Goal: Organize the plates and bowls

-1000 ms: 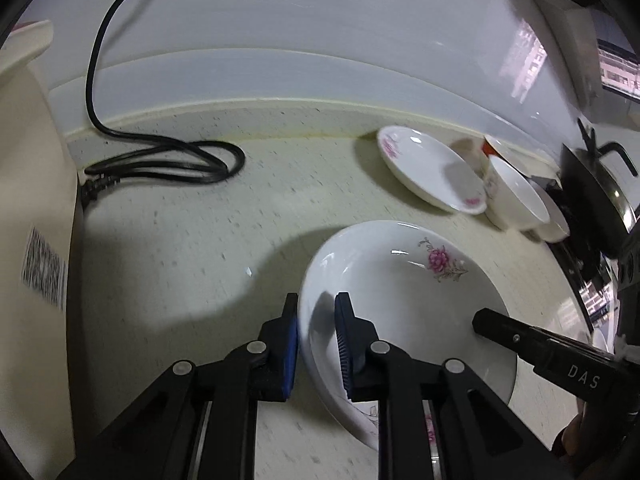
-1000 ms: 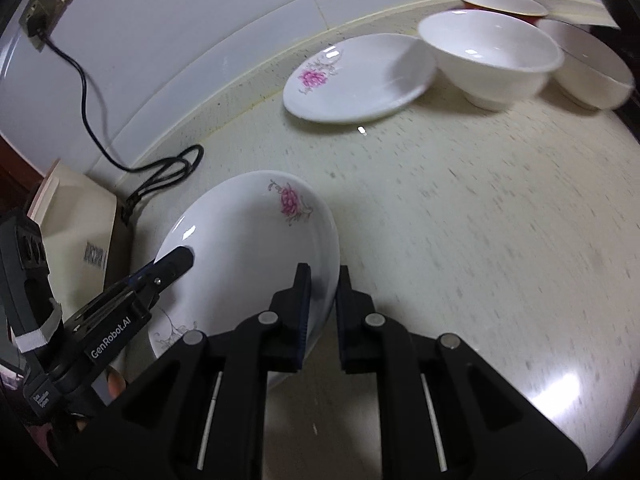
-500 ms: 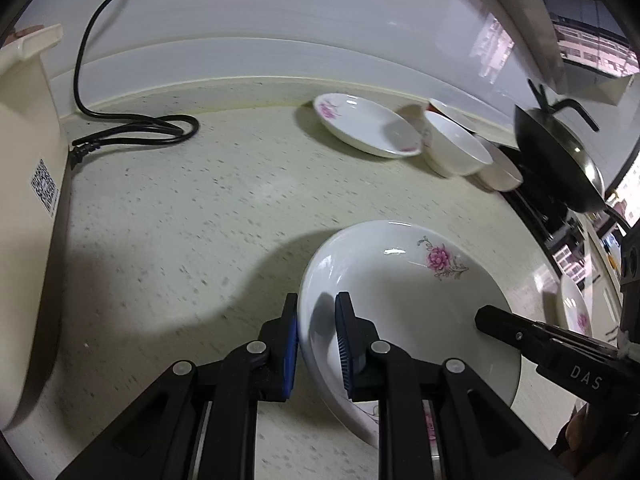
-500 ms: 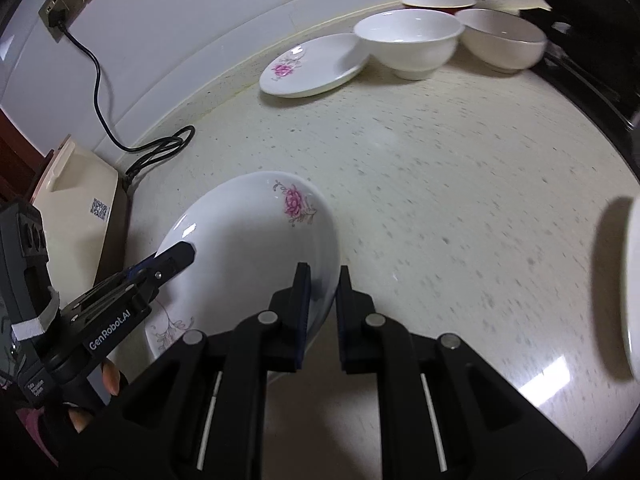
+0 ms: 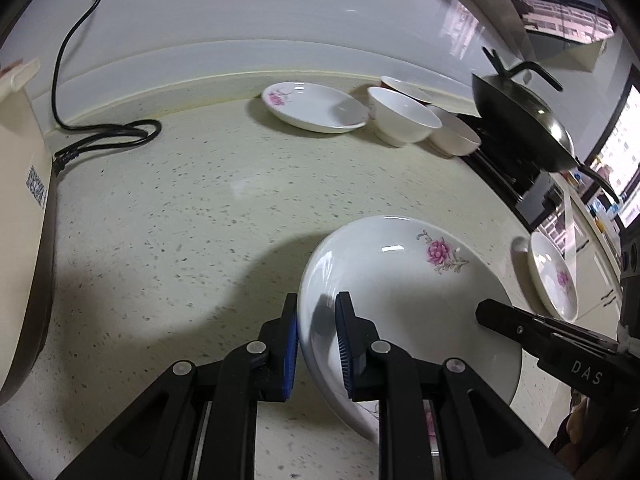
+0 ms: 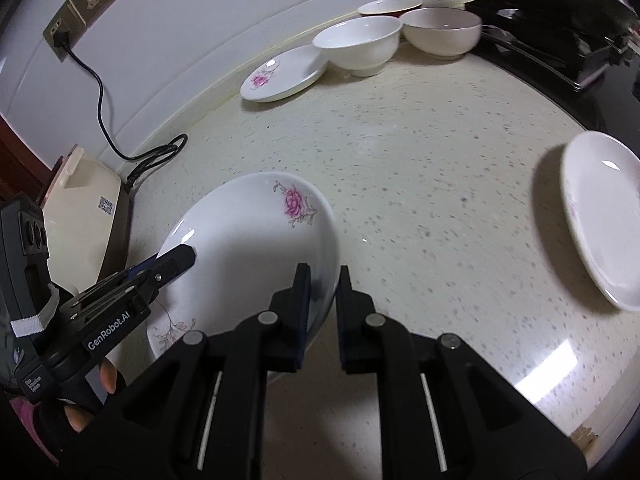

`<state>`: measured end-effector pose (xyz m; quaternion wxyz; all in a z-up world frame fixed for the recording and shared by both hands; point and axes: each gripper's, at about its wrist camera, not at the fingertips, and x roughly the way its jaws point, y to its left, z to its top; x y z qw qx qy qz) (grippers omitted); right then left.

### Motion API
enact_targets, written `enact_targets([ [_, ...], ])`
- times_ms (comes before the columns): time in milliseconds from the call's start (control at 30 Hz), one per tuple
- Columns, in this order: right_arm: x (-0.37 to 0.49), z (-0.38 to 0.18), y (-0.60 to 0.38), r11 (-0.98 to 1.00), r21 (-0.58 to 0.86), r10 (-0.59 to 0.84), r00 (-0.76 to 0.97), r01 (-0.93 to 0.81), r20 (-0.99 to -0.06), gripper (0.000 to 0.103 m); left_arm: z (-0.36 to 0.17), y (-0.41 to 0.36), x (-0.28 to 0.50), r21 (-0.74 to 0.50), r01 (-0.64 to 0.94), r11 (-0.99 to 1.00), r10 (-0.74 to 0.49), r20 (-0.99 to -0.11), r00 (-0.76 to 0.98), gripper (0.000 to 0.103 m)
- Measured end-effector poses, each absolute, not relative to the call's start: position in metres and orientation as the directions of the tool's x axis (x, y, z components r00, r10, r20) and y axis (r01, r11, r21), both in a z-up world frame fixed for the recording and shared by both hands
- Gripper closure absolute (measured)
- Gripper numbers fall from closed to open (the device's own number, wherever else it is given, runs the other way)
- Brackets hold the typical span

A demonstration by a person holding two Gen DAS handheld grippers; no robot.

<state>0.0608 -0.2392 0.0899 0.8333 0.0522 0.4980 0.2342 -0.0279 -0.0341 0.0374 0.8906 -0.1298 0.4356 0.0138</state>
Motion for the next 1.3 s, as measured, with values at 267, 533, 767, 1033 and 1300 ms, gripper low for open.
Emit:
enact_targets([
  [267,0.046,0.099,-0.280,0.897,0.350,0.439,0.455,-0.270,-0.775,0.089,0.052,-0.069,-0.029,-0.190,-0.049,0.980,-0.120,-0.775,0.621,0.084],
  [533,0.041,0.112,-0.317,0.921,0.339,0.387,0.522,-0.190,-0.760,0.088,0.059,-0.110,-0.016,-0.180,0.045,0.983,-0.170,-0.775,0.608,0.084],
  [767,0.038,0.123,-0.348,0.933,0.340,0.345,0.580,-0.121,-0.738,0.088,0.070,-0.141,-0.001,-0.175,0.111,0.978,-0.207,-0.768,0.606,0.084],
  [1033,0.038,0.123,-0.386,0.929,0.370,0.301,0.616,-0.016,-0.728,0.088,0.071,-0.180,0.011,-0.163,0.190,0.968,-0.245,-0.772,0.587,0.083],
  [1300,0.050,0.123,-0.413,0.932,0.359,0.247,0.636,0.052,-0.732,0.088,0.068,-0.215,0.037,-0.164,0.237,0.958,-0.273,-0.781,0.562,0.083],
])
